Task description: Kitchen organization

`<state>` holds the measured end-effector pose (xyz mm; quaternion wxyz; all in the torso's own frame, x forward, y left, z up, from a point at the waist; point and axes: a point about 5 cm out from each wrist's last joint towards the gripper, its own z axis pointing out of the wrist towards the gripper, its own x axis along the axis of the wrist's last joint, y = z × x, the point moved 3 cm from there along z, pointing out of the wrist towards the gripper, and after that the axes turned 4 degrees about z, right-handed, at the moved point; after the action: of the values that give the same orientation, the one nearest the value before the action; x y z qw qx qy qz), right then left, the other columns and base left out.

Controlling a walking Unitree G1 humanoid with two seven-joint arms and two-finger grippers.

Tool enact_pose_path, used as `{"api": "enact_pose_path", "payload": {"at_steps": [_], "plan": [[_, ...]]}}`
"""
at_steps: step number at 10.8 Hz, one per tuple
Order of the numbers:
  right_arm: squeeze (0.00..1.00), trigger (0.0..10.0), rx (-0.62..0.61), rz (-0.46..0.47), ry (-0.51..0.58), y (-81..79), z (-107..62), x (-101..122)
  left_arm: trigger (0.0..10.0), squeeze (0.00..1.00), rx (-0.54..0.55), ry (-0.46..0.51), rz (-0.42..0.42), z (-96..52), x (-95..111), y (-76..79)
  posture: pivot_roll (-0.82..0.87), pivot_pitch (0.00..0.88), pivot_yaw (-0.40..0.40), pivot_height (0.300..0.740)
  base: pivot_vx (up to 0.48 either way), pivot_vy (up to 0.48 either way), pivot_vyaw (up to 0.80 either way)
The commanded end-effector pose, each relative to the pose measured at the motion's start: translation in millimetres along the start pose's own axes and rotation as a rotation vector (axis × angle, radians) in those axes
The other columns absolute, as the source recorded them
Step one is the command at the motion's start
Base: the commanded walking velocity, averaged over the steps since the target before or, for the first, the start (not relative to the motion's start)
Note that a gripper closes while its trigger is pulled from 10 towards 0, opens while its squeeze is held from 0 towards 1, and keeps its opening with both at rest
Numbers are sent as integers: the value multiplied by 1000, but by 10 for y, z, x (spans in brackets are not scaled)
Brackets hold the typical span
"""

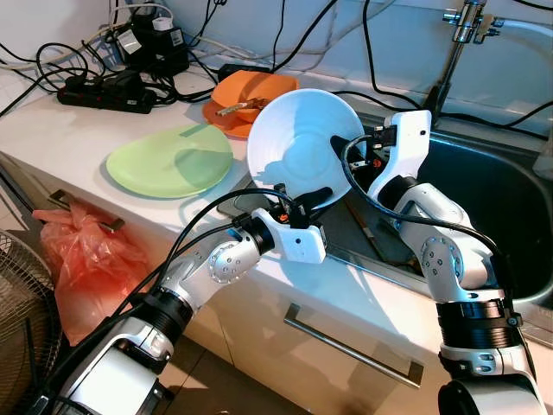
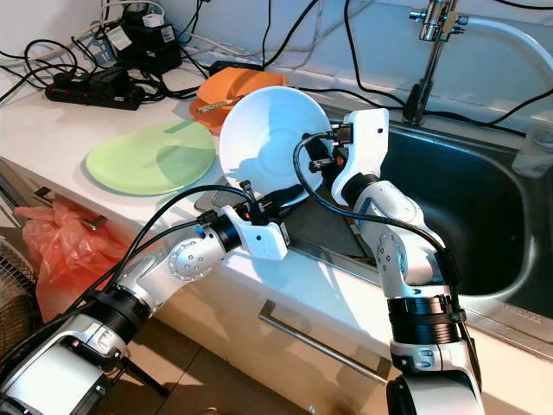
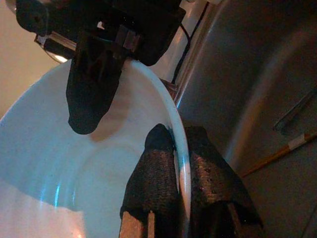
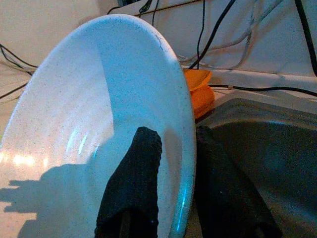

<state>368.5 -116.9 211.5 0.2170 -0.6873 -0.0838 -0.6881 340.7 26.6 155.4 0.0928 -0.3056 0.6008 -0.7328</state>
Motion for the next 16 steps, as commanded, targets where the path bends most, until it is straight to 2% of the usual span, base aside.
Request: {"api": "enact_pose_path", "payload": {"at_steps": [1,4,5,6,7,8,9,10,16], "plan": [[0,0,-67,-3,-54,185,-37,-110,10000,0,33,60,28,5,80,-93,-36,0,26,740,0,0,0],[0,0,-67,-6,-58,186,-40,-116,10000,0,38,47,35,3,48,-102,-38,0,24,740,0,0,0],[0,4275,-62,-9,-63,179,-45,-127,10000,0,48,38,38,4,33,-117,-38,0,24,740,0,0,0],[0,10000,-60,-12,-66,173,-45,-134,10000,0,56,34,39,9,26,-138,-38,0,24,740,0,0,0],[0,10000,-61,-15,-67,173,-46,-134,10000,0,69,31,18,13,17,-159,-40,0,27,740,0,0,0],[0,10000,-63,-15,-66,175,-48,-133,10000,298,99,21,-34,11,-2,-195,-42,0,30,740,0,0,0],[0,10000,-66,-15,-66,179,-54,-134,10000,749,103,18,-42,11,-11,-202,-43,0,31,740,0,0,0],[0,10000,-69,-14,-66,182,-62,-142,10000,1000,104,21,-45,14,-9,-206,-44,0,31,740,0,0,0],[0,10000,-71,-13,-68,184,-57,-155,10000,1000,110,32,-61,2,-7,-216,-41,0,33,740,0,0,0]]}}
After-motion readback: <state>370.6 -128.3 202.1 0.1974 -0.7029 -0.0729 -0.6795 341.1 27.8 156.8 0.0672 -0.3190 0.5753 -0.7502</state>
